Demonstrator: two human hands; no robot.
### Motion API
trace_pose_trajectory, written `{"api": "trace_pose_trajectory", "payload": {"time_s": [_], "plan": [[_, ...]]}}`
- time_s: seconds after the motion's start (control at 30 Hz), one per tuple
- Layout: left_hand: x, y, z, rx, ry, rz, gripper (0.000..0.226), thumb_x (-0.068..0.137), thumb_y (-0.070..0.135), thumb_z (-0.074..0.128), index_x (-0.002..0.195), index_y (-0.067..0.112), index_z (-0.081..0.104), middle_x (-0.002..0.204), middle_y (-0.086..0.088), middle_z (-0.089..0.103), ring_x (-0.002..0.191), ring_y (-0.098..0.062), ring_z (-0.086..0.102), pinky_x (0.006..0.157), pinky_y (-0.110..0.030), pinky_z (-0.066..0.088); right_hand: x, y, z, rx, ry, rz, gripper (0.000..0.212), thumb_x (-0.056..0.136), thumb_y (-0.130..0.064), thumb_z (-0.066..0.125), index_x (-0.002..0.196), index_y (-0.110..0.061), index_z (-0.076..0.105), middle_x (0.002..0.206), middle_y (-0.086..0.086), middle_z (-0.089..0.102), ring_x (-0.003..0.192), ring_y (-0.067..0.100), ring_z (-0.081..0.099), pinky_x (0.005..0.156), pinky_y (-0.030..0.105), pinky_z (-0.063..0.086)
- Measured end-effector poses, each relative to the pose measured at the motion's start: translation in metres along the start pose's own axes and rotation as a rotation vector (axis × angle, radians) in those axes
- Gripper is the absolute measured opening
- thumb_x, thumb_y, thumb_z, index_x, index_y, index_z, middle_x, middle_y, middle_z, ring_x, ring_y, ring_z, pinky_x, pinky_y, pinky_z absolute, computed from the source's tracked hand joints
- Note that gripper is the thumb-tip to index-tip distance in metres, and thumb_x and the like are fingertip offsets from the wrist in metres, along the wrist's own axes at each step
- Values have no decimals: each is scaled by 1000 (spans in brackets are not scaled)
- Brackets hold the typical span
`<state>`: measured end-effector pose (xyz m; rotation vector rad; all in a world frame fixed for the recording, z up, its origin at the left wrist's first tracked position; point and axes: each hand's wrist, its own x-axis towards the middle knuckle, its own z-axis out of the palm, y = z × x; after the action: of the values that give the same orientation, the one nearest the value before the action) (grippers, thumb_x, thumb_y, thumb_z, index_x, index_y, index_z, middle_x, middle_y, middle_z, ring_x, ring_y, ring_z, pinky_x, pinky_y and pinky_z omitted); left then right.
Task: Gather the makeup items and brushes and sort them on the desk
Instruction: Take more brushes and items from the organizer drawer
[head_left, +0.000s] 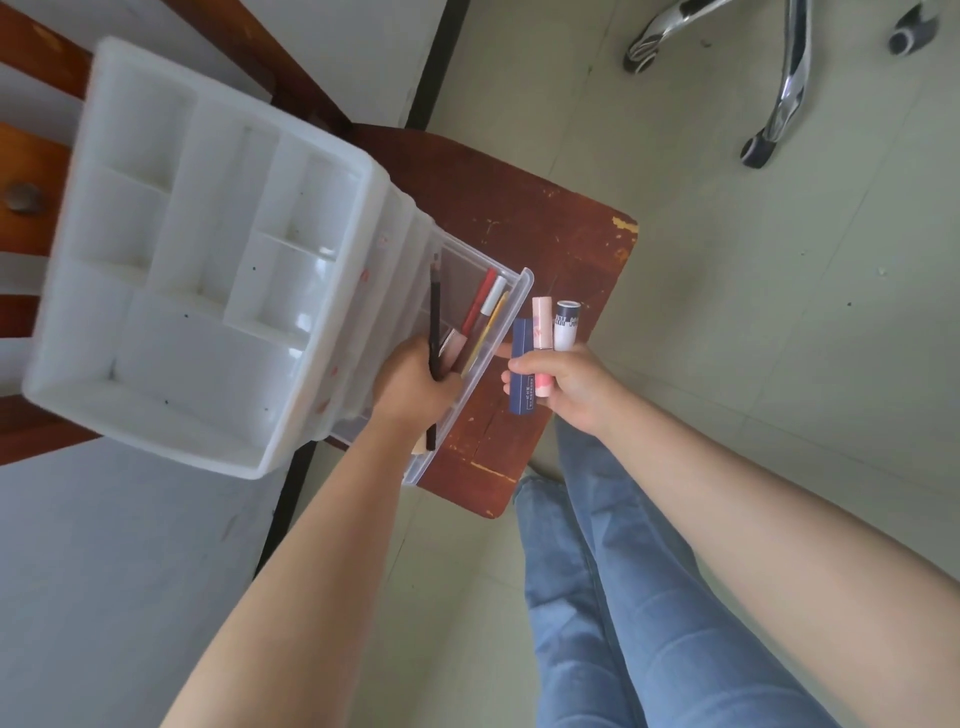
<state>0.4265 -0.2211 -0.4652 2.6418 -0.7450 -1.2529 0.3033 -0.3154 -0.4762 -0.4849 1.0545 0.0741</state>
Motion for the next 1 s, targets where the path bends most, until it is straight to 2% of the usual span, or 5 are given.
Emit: {"api": "trace_pose_trajectory", "payload": {"time_s": [0.3, 0.6, 0.67, 0.9, 1.0], "plan": [[20, 16, -16, -126, -320, -83, 32, 81, 9, 62, 61, 15, 37, 61, 0, 39, 57, -13, 42, 52, -22, 32, -8, -9, 10, -187, 86, -12, 23, 78, 13, 55, 71, -9, 54, 56, 3, 58, 59, 19, 56, 65, 30, 49], [21, 16, -23, -180, -465, -70, 13, 80, 1, 63, 76, 9, 54, 74, -2, 52, 66, -10, 47, 64, -15, 42, -18, -15, 46, -1387, 216, -255, 29, 78, -12, 61, 105, -9, 51, 103, 11, 61, 95, 30, 58, 70, 32, 43], [18, 19, -26, -155, -468, -41, 26, 82, 2, 63, 64, 15, 48, 67, 2, 48, 60, -6, 44, 52, -6, 39, -17, -17, 45, -1622, 198, -337, 32, 80, -12, 59, 110, -7, 48, 110, 13, 60, 100, 32, 57, 69, 31, 39], [-2, 6, -14, -153, -253, 65, 38, 81, 2, 57, 56, 18, 34, 55, 3, 38, 49, -5, 35, 42, -5, 35, -20, -30, 20, -2006, -29, -474, 28, 80, 0, 51, 107, -4, 50, 115, 11, 54, 111, 27, 43, 79, 34, 42], [5, 4, -16, -171, -341, 7, 36, 78, -2, 60, 58, 14, 34, 58, 1, 37, 51, -8, 36, 39, -8, 33, -13, -36, 12, -2041, -95, -571, 31, 76, 8, 48, 105, 0, 53, 118, 14, 54, 122, 27, 38, 80, 35, 42]]}}
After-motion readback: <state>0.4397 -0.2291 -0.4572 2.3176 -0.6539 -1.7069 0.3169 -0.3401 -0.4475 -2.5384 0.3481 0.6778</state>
